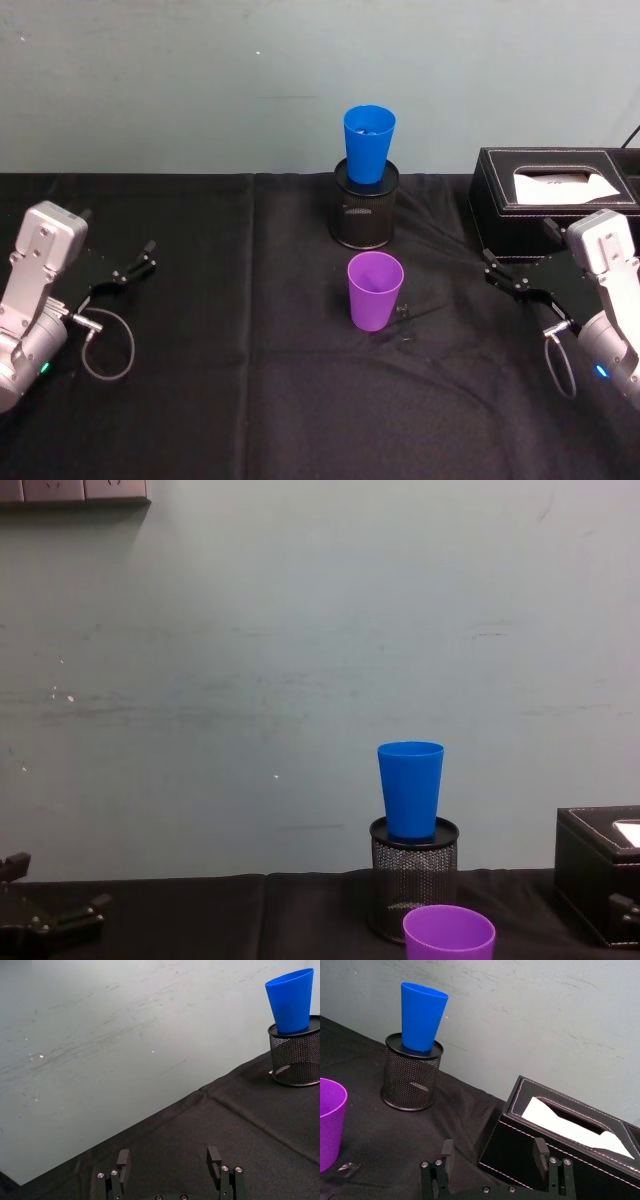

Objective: Pick up one cup with a gripper and tap it against the other cup.

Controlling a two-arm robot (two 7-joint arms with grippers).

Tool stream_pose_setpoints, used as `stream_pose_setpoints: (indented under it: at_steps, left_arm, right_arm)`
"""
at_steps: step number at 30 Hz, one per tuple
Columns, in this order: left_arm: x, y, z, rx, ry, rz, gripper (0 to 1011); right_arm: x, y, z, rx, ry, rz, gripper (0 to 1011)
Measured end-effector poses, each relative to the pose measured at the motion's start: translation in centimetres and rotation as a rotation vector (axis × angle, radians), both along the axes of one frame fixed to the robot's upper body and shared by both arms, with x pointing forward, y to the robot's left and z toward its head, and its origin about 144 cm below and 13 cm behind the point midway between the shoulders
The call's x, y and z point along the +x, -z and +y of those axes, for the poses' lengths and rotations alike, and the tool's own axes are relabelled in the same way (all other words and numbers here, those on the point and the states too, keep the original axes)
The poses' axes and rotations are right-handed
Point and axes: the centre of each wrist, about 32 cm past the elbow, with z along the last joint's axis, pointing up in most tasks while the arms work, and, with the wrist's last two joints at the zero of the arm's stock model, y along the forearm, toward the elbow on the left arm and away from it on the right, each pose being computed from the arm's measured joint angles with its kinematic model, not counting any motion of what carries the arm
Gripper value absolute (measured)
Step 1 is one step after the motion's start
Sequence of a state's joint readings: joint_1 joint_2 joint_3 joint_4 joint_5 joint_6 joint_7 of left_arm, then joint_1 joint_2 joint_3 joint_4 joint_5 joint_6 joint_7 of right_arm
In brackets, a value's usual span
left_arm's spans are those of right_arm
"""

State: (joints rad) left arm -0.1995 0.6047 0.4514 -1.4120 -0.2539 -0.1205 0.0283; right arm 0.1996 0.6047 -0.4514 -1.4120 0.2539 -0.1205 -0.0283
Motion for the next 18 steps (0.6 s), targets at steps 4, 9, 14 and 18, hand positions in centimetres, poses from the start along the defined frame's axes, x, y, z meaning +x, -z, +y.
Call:
stream_pose_setpoints:
  at_steps: [4, 9, 14, 18]
  left_arm:
    - [0.00, 0.00, 0.00, 0.000, 0.000, 0.000, 1000]
    - [0.00, 0.00, 0.00, 0.000, 0.000, 0.000, 1000]
    - [0.00, 0.00, 0.00, 0.000, 0.000, 0.000, 1000]
    - [0.00, 0.00, 0.00, 0.000, 0.000, 0.000, 1000]
  right_arm:
    - [0.00, 0.00, 0.00, 0.000, 0.000, 0.000, 1003]
    - [0.00, 0.00, 0.00, 0.000, 0.000, 0.000, 1003]
    - [0.00, 0.00, 0.00, 0.000, 0.000, 0.000, 1002]
    - [0.00, 0.00, 0.00, 0.000, 0.000, 0.000, 1003]
